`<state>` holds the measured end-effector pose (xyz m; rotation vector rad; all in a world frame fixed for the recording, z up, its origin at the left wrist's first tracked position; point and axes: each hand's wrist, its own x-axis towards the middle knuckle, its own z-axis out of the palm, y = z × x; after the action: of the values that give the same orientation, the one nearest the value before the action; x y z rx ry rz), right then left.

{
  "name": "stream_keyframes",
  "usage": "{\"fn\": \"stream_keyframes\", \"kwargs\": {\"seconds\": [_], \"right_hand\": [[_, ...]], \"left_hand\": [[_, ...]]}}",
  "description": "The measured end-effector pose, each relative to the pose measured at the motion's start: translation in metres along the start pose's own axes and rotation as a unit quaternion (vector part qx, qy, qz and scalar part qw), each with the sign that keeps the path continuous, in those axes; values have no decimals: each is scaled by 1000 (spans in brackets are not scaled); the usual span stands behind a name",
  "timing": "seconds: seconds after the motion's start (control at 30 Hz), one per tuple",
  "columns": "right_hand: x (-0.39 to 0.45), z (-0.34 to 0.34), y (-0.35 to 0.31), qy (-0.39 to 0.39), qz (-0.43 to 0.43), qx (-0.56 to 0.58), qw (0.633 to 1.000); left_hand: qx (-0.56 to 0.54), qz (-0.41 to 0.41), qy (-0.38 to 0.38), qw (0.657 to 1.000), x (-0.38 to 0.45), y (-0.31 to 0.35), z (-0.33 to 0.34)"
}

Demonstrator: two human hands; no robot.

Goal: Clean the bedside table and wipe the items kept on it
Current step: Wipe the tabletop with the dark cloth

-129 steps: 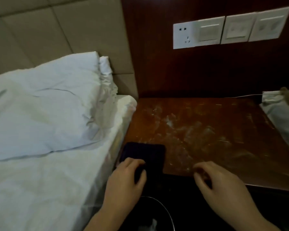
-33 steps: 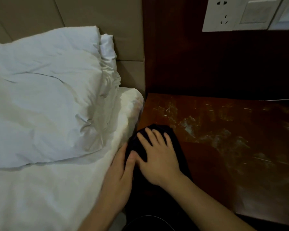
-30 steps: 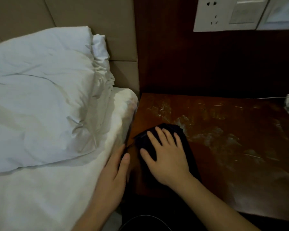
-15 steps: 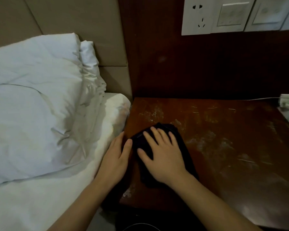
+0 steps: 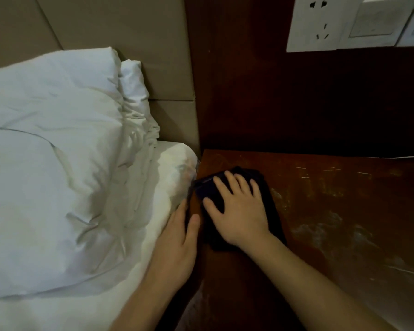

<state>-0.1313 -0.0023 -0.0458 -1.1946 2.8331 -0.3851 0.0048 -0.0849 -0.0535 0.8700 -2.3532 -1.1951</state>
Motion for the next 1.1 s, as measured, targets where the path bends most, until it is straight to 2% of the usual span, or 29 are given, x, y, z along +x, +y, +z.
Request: {"fn": "stream_keyframes", "kwargs": {"seconds": [0.07,0.2,0.3,0.5,0.6,0.7,0.8,0.97,1.1], "right_hand": [[-15,4,-3,1,4,5,1000],[-66,10,-30,6,-48,3,999],[-23,10,-34,-39,-52,-16,998],[96,12,-16,-11,37,-14,999],[92,11,-4,-3,72,-34,997],[51,12,-12,18,63,-40,997],[28,12,-24,-14,54,-62,997],[87,10,-20,-16,80,-47,996],[101,-1,33,4,142,-64,988]], "left_hand": [[-23,-18,-9,1000,5,-2,0],[-87,-84,-4,993,13,1,0],[-108,-66,8,992,15,-3,1],[-83,-65,-24,994,15,-4,-1],[-72,-67,-28,995,13,-2,-2],[-76,-68,-20,995,10,3,0],[-64,-50,-17,997,7,6,3],[-19,-59,-24,998,7,5,0],[-42,-65,-21,997,10,5,-4]]}}
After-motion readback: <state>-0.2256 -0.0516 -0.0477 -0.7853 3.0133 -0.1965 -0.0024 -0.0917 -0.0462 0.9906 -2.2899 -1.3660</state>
